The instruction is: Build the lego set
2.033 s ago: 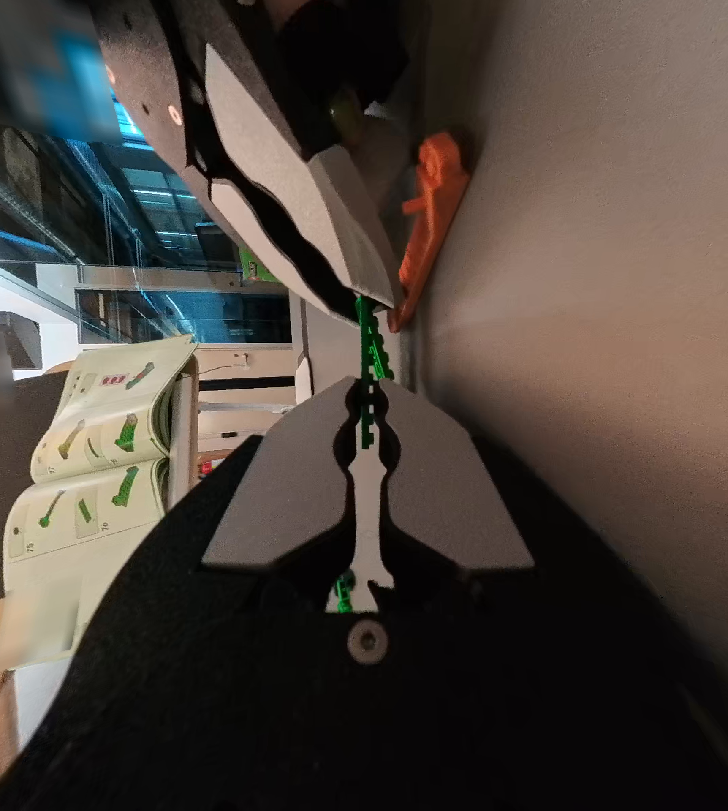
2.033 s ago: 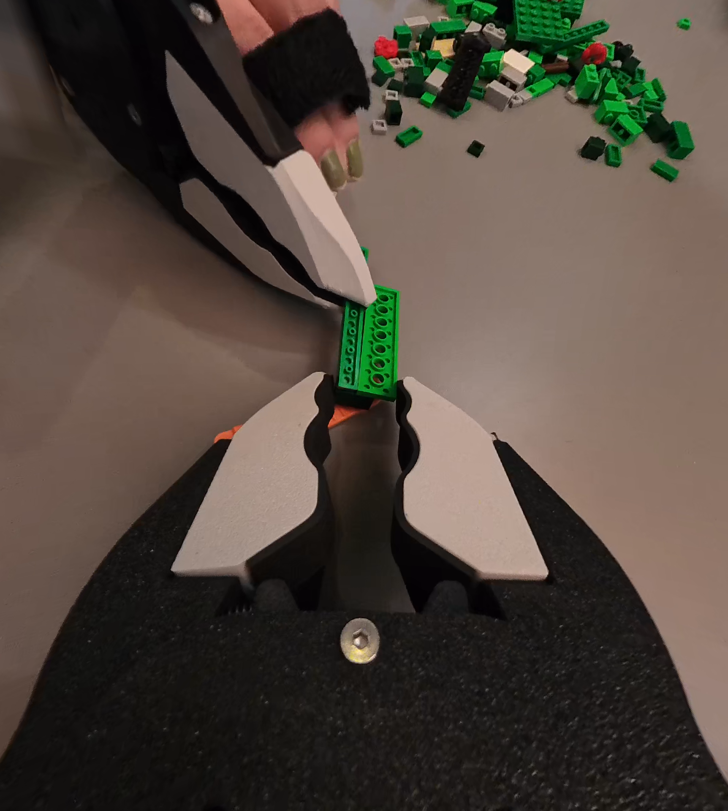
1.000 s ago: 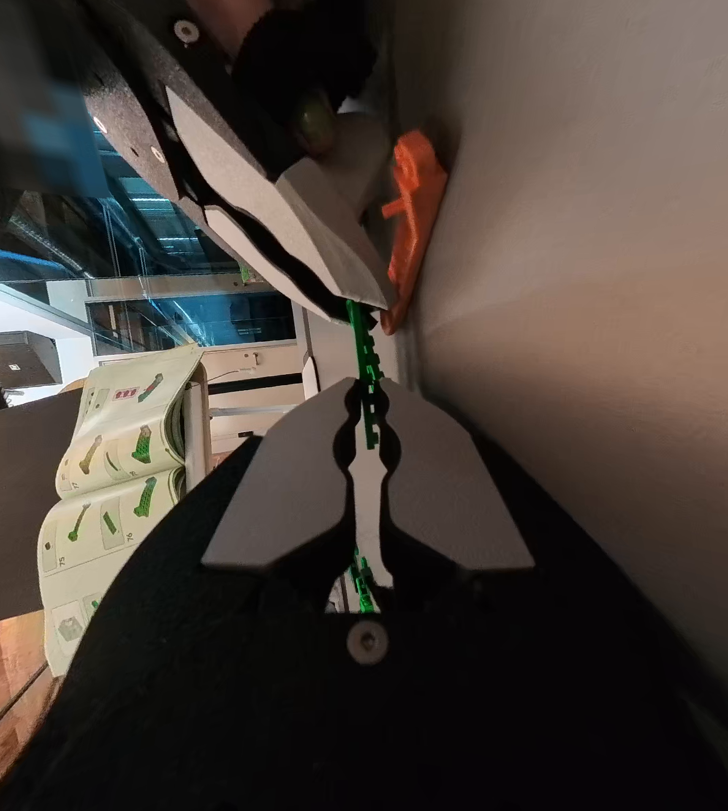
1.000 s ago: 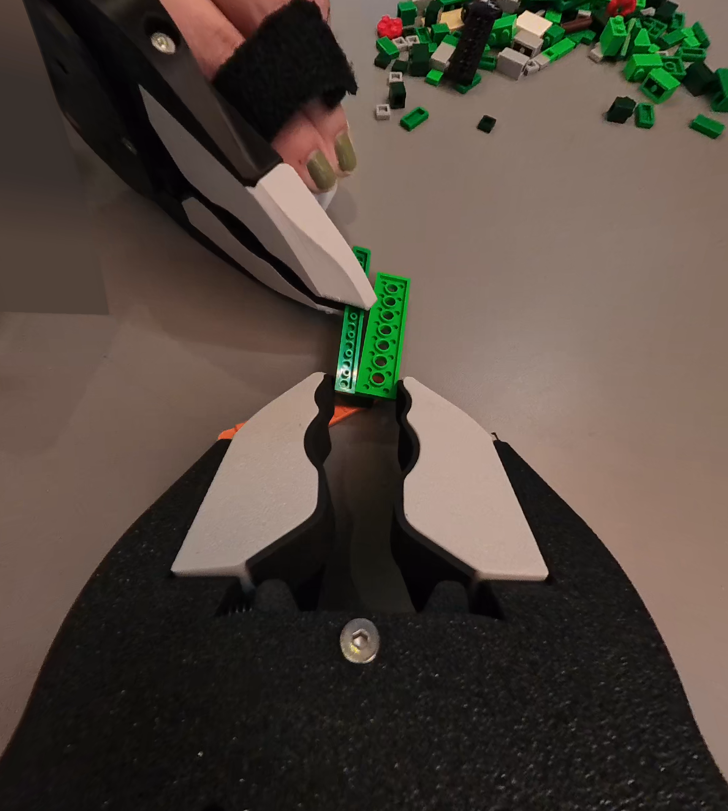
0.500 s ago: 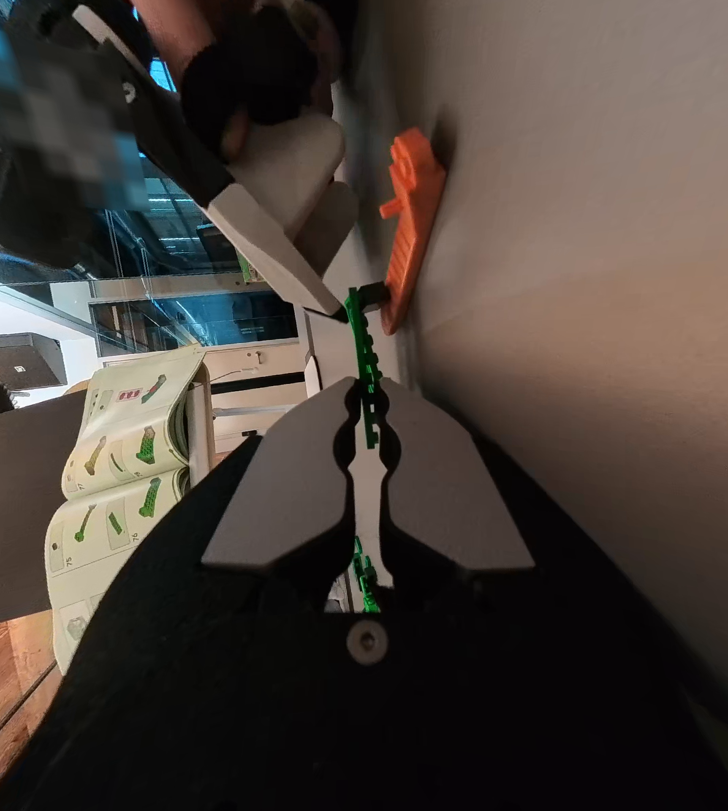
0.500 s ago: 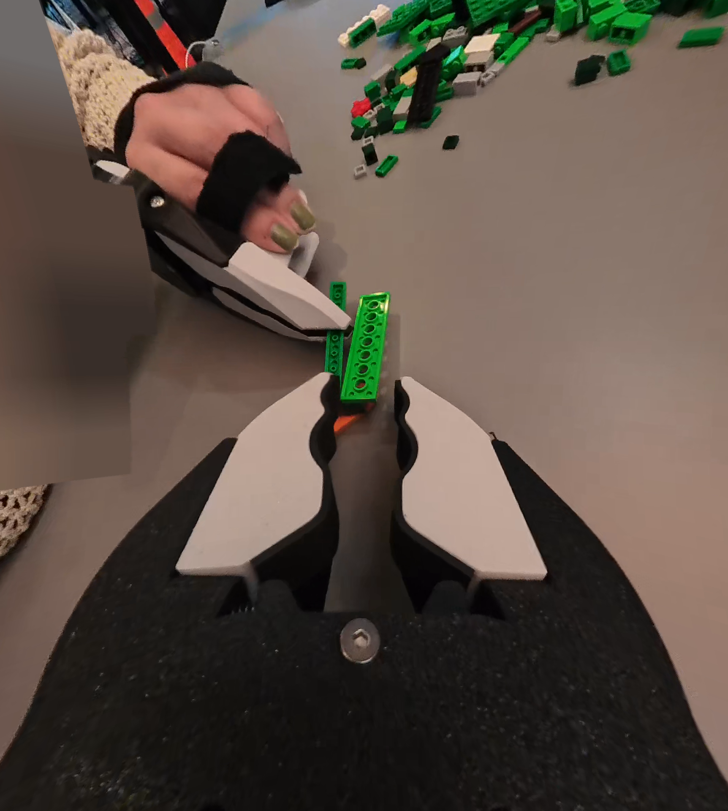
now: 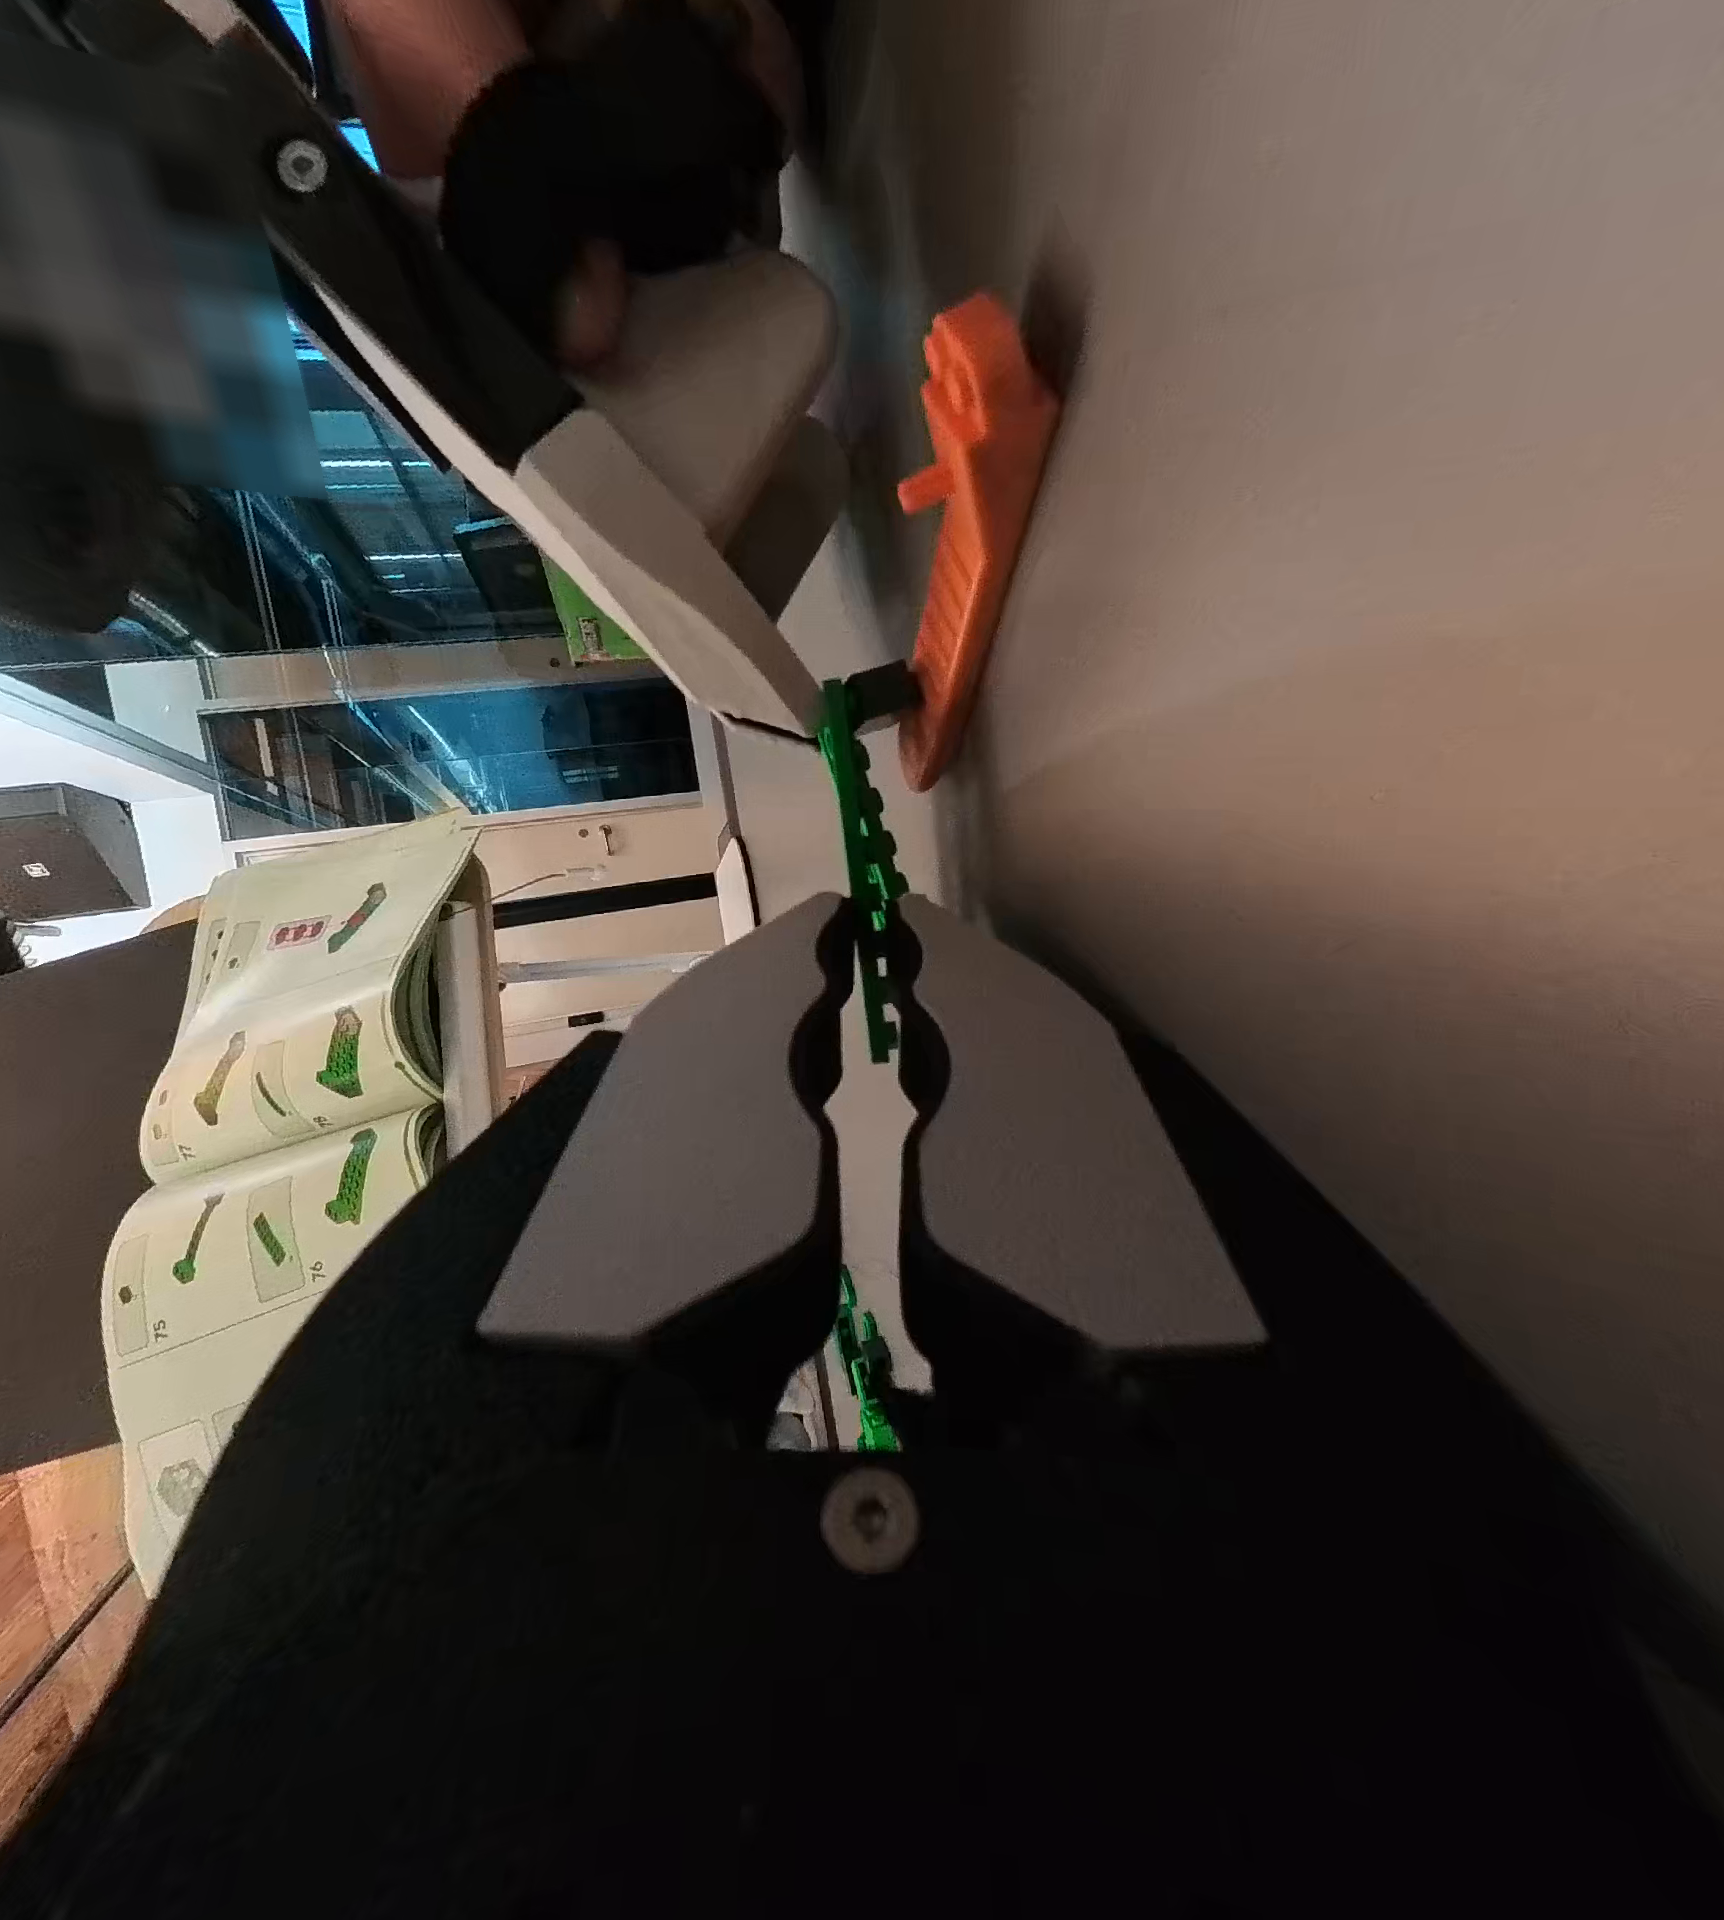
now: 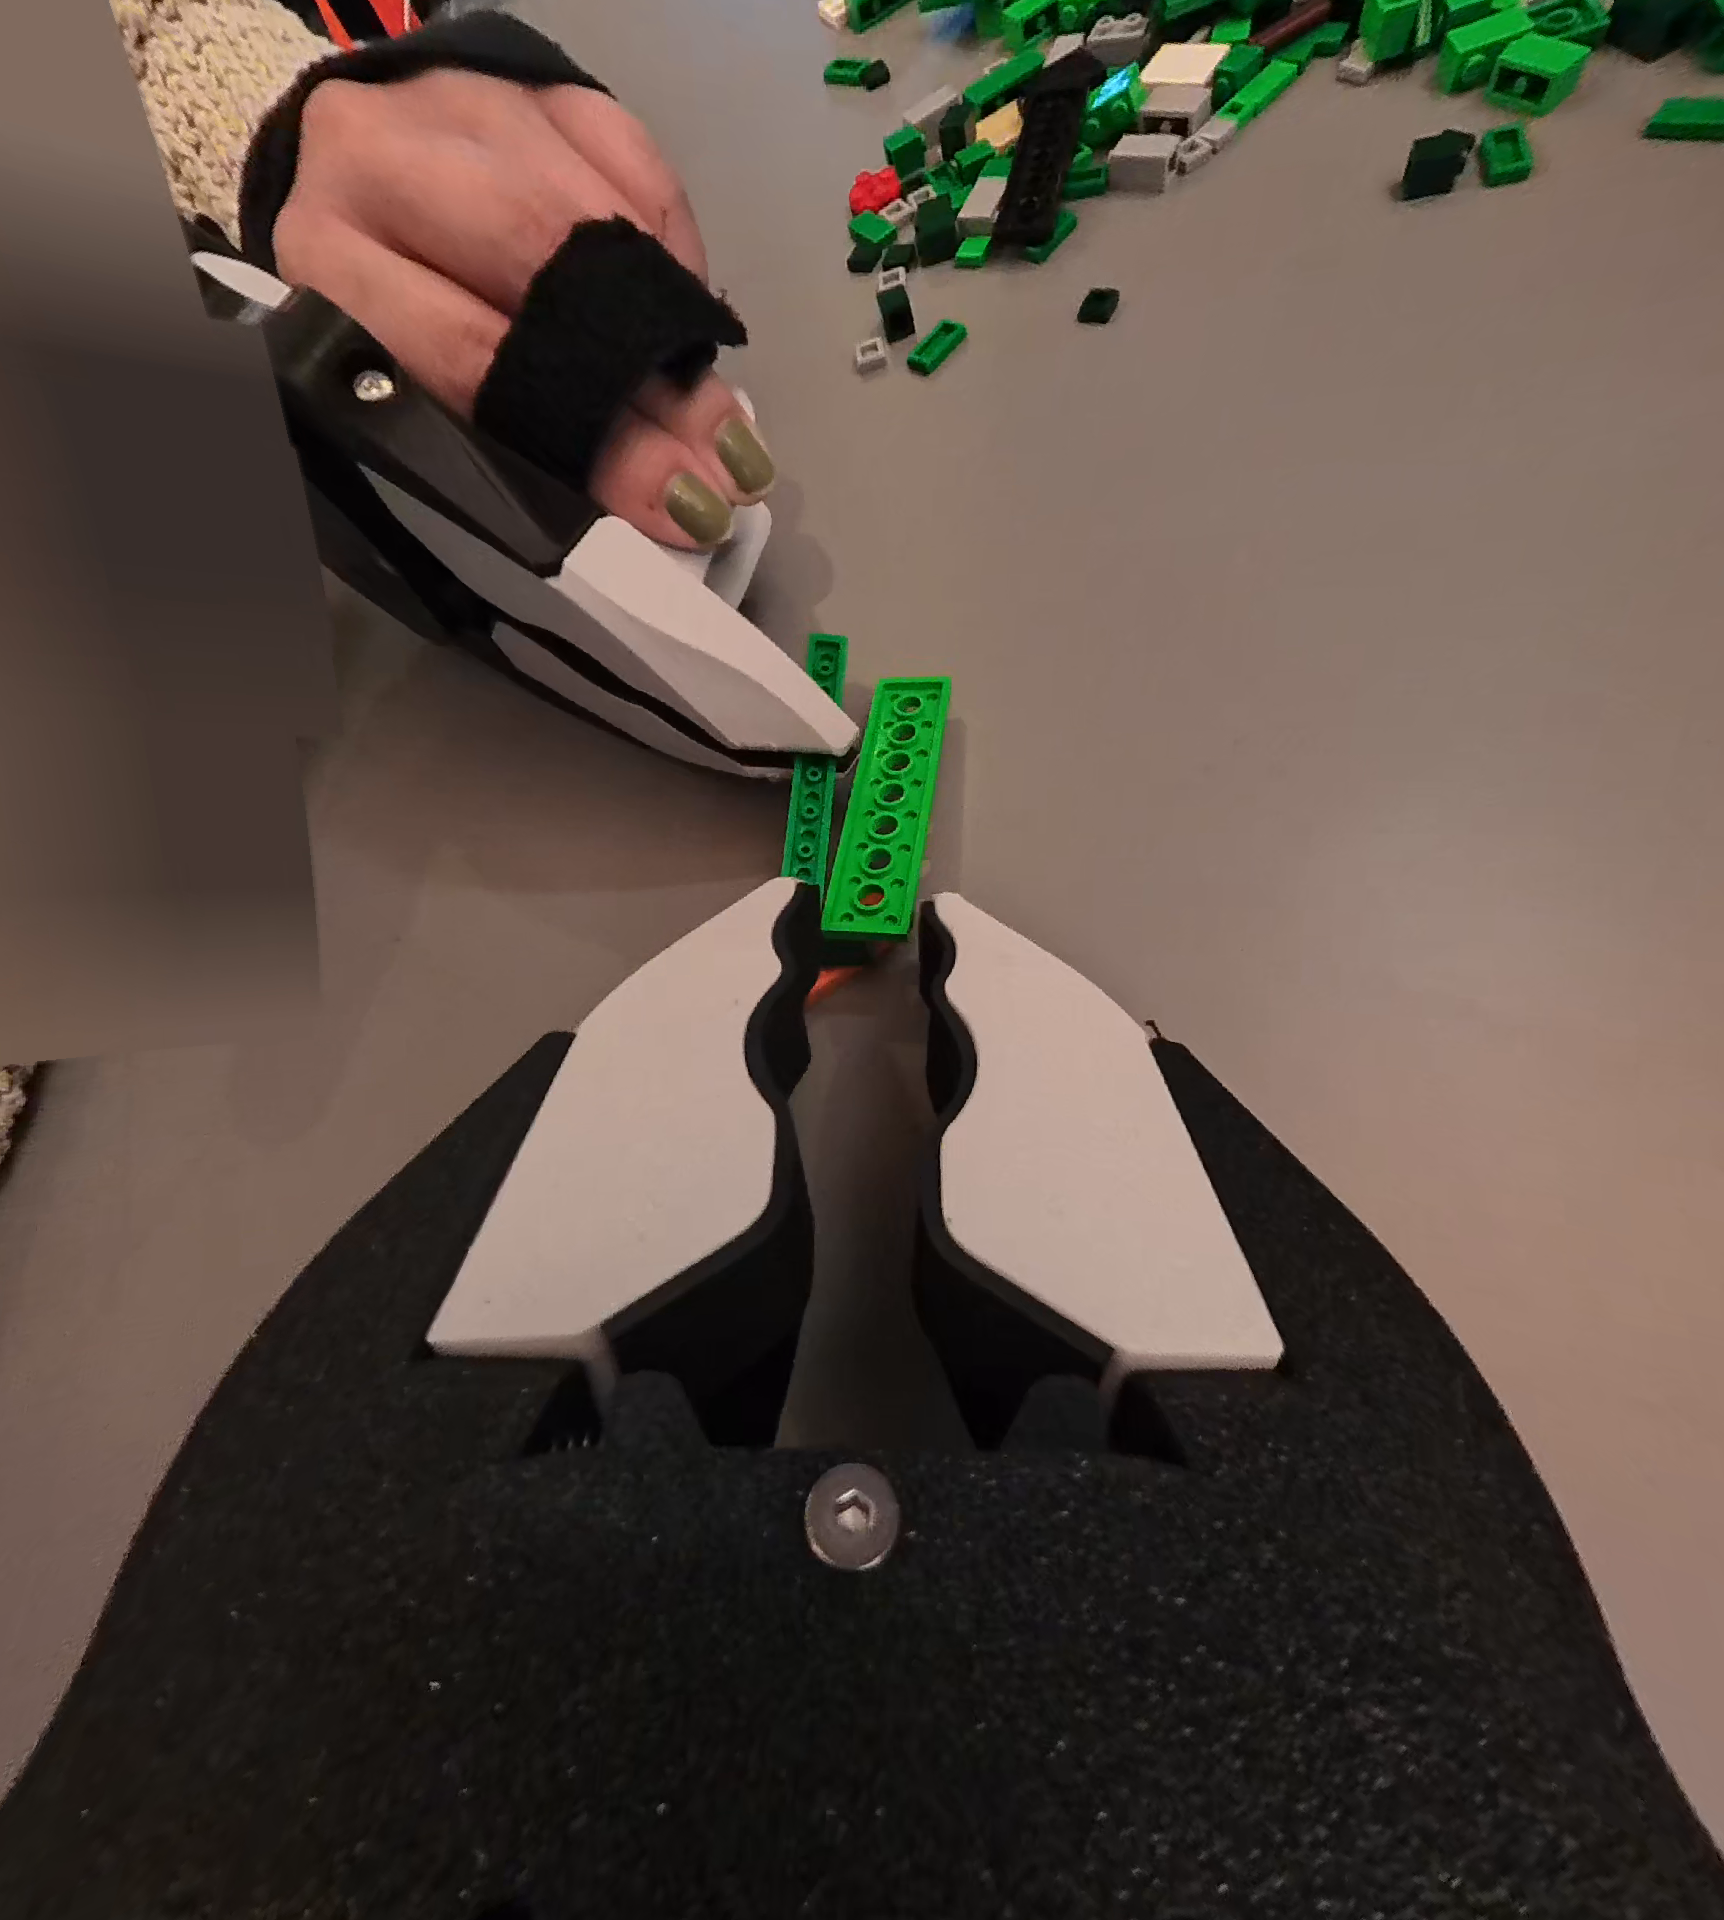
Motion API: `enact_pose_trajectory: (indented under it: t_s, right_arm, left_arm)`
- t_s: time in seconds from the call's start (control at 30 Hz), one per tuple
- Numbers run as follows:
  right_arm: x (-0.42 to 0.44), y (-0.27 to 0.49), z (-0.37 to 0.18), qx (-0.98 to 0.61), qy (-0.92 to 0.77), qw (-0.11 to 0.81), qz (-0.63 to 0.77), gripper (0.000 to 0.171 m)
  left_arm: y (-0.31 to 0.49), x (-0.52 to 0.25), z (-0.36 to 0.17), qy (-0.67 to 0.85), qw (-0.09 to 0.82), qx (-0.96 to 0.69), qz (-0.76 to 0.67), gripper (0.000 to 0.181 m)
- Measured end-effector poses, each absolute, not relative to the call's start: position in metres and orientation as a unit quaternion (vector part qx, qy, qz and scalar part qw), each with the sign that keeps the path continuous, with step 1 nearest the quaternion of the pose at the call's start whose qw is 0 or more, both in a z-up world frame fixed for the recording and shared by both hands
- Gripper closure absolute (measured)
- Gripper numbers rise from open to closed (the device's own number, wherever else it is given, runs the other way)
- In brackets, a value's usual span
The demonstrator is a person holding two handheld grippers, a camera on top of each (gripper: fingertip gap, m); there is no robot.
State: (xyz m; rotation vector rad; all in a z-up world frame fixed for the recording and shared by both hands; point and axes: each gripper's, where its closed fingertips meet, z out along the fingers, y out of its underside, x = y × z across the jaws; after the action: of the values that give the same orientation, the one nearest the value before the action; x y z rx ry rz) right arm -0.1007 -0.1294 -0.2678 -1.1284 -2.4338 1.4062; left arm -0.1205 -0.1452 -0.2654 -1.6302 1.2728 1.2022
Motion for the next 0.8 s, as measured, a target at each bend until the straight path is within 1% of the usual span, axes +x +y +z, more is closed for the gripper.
enact_pose_trajectory:
  t_s: [0.4, 0.67, 0.73, 0.8]
  right_arm:
    - [-0.1, -0.13, -0.268, -0.37, -0.805, 0.061, 0.46, 0.154]
    - [-0.1, -0.129, -0.268, -0.372, -0.804, 0.06, 0.46, 0.154]
    - [-0.1, -0.129, -0.268, -0.372, -0.804, 0.06, 0.46, 0.154]
    - [-0.1, -0.129, -0.269, -0.372, -0.804, 0.06, 0.46, 0.154]
  left_arm:
    - [-0.145, -0.121, -0.266, 0.5, 0.357, -0.633, 0.471, 0.176]
    - [-0.154, -0.12, -0.267, 0.544, 0.35, -0.608, 0.46, 0.173]
    - [-0.158, -0.12, -0.267, 0.557, 0.352, -0.599, 0.455, 0.175]
    - [-0.161, -0.116, -0.267, 0.562, 0.373, -0.597, 0.435, 0.181]
